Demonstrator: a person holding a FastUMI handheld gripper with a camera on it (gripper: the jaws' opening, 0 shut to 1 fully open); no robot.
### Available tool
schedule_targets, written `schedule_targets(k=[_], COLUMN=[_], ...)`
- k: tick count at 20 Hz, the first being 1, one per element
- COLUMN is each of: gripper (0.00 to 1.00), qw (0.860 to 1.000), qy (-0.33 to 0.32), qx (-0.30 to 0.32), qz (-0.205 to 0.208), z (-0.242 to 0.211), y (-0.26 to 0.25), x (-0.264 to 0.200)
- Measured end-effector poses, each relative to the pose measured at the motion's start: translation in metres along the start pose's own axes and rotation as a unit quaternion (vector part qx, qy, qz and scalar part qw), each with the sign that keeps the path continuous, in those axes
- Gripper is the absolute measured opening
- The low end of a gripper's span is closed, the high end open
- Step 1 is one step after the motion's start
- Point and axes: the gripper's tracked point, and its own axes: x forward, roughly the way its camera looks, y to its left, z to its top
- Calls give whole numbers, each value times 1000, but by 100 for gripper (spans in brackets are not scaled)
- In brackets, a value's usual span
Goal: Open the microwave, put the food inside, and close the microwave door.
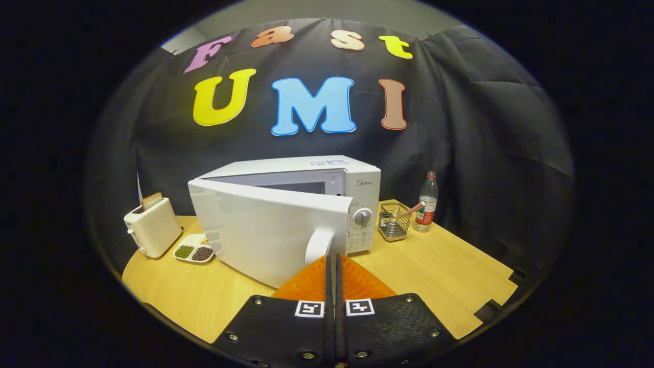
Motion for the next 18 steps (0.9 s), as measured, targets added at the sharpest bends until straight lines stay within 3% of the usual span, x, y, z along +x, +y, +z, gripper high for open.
schedule_targets(k=[5, 7, 11, 18], gripper=[1, 1, 3, 3], qw=[1000, 1000, 1000, 1000], qy=[5, 6, 3, 4], qx=[2, 11, -20, -4], qz=[-20, 1, -2, -12], z=[4, 5, 12, 22], y=[-11, -1, 4, -2], x=[29, 40, 60, 104])
